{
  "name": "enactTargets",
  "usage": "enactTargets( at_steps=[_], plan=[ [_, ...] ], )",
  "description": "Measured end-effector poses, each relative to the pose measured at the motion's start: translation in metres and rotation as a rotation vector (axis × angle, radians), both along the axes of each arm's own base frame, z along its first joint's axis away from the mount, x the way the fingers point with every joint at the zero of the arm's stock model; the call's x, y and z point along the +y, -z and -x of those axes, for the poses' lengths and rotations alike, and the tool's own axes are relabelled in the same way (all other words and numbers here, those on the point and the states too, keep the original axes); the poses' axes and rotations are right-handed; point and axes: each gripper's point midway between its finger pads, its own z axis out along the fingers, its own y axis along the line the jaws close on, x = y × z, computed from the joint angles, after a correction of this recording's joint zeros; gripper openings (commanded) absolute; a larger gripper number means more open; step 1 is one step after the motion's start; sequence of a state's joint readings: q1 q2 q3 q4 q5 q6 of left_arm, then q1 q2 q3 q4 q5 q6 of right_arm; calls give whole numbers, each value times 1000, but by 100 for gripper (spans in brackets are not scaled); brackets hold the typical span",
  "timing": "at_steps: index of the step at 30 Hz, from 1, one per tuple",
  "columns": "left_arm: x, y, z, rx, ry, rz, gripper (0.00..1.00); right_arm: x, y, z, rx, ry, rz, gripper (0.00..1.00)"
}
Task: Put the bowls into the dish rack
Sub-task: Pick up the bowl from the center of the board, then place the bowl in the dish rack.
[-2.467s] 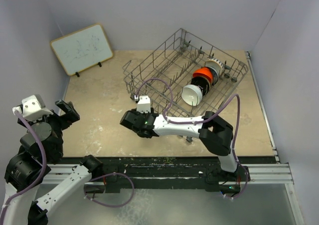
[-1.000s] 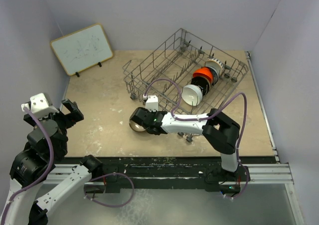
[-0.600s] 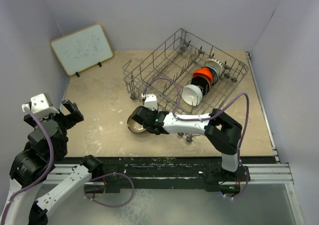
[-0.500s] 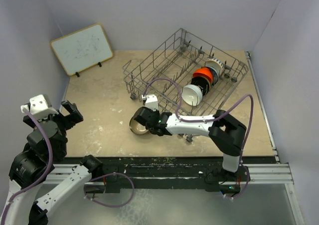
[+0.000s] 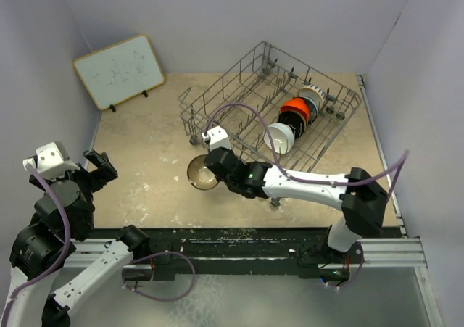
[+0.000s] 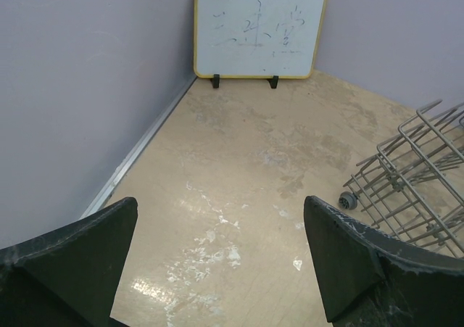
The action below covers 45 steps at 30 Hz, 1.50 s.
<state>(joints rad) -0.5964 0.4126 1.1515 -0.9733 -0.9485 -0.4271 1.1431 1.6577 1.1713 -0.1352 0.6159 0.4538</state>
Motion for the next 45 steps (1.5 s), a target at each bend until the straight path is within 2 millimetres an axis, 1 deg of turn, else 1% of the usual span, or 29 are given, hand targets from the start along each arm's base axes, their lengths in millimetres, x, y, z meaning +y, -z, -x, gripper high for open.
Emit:
enactTargets(
  at_steps=[9, 11, 13, 14, 16, 18, 19, 21, 25, 28, 30, 33, 34, 37, 38, 39, 40, 43, 45],
  plan=[
    [2, -1, 2, -8, -7, 4, 99, 10, -104, 13, -192, -191, -44, 0],
    [3, -3, 3, -15, -9, 8, 99, 7, -133, 13, -246, -198, -46, 0],
    [5, -5, 5, -23, -10, 13, 99, -1, -162, 13, -302, -187, -48, 0],
    [5, -5, 5, -26, -10, 15, 99, -9, -181, 10, -338, -160, -48, 0],
    [6, -7, 7, -32, -10, 20, 99, -27, -209, 2, -400, -94, -48, 0],
    [6, -7, 7, -36, -9, 23, 99, -51, -231, -8, -449, -16, -39, 0],
    [6, -7, 8, -38, -10, 24, 99, -64, -239, -13, -467, 26, -30, 0],
    [7, -8, 8, -40, -9, 28, 99, -96, -250, -29, -494, 129, -1, 0],
    [7, -8, 8, -41, -9, 29, 99, -160, -259, -62, -527, 328, 79, 0],
    [6, -8, 8, -42, -5, 30, 99, -208, -261, -74, -574, 458, 158, 0],
    [5, -8, 8, -42, -1, 31, 99, -228, -261, -77, -597, 503, 205, 0],
    [4, -9, 7, -48, 5, 37, 99, -244, -258, -84, -615, 538, 247, 0],
    [3, -10, 7, -51, 7, 40, 99, -250, -254, -88, -616, 550, 258, 0],
    [1, -11, 6, -55, 14, 45, 99, -267, -233, -98, -600, 562, 284, 0],
    [1, -11, 5, -56, 17, 48, 99, -274, -220, -102, -583, 561, 293, 0],
    [0, -10, 5, -55, 19, 48, 99, -280, -211, -103, -572, 562, 296, 0],
    [0, -10, 5, -55, 20, 48, 99, -287, -197, -104, -553, 552, 304, 0],
    [-1, -9, 4, -54, 23, 48, 99, -301, -160, -99, -512, 523, 314, 0],
    [-2, -8, 3, -52, 24, 47, 99, -300, -143, -95, -503, 491, 306, 0]
  ],
)
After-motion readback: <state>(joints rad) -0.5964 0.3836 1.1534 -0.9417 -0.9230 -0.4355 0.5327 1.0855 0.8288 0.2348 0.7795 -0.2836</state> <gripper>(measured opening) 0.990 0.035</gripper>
